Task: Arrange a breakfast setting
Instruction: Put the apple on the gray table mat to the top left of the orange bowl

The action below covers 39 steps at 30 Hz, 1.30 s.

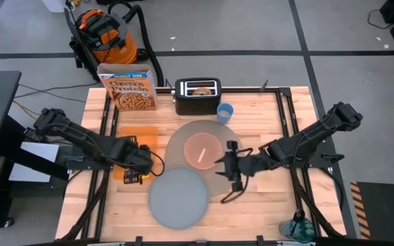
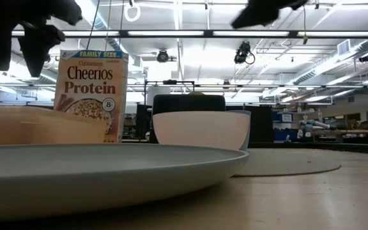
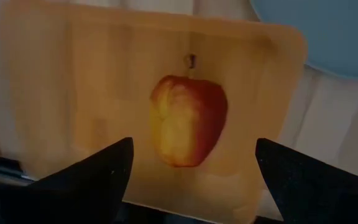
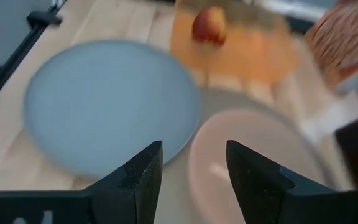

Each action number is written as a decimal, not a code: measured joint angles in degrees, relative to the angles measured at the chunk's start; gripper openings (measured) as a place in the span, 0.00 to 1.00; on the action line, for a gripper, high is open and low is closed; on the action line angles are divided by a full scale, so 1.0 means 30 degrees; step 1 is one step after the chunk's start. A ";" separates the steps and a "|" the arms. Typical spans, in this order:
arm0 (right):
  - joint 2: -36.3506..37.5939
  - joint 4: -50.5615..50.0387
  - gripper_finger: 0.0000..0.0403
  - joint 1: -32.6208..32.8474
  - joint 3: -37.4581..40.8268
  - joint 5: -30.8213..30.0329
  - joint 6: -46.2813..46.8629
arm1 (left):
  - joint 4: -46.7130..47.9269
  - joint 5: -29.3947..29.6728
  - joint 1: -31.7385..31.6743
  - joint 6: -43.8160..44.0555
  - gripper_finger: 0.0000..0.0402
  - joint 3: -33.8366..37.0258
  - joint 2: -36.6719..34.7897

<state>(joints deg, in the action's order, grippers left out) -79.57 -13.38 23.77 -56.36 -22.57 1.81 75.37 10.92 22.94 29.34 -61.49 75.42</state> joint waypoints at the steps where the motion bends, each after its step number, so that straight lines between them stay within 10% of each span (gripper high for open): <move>1: 0.0000 0.0446 0.48 -0.0269 0.0000 -0.0007 -0.0638 | -0.0265 0.0371 0.0180 -0.0037 0.86 0.0006 -0.0039; 21: 0.0007 0.1481 0.54 -0.3049 0.0001 0.1574 -0.1441 | -0.3993 -0.1584 -0.4589 -0.5362 0.86 0.0083 0.3285; 39: 0.0015 0.1677 0.54 -0.2893 0.1459 0.1588 -0.0568 | -0.9078 -0.2725 -0.5107 -0.6749 0.70 0.5202 0.3364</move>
<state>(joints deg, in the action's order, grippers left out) -79.53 -8.35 15.09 -51.98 -17.80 0.11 48.13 2.75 7.62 9.10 -45.89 85.52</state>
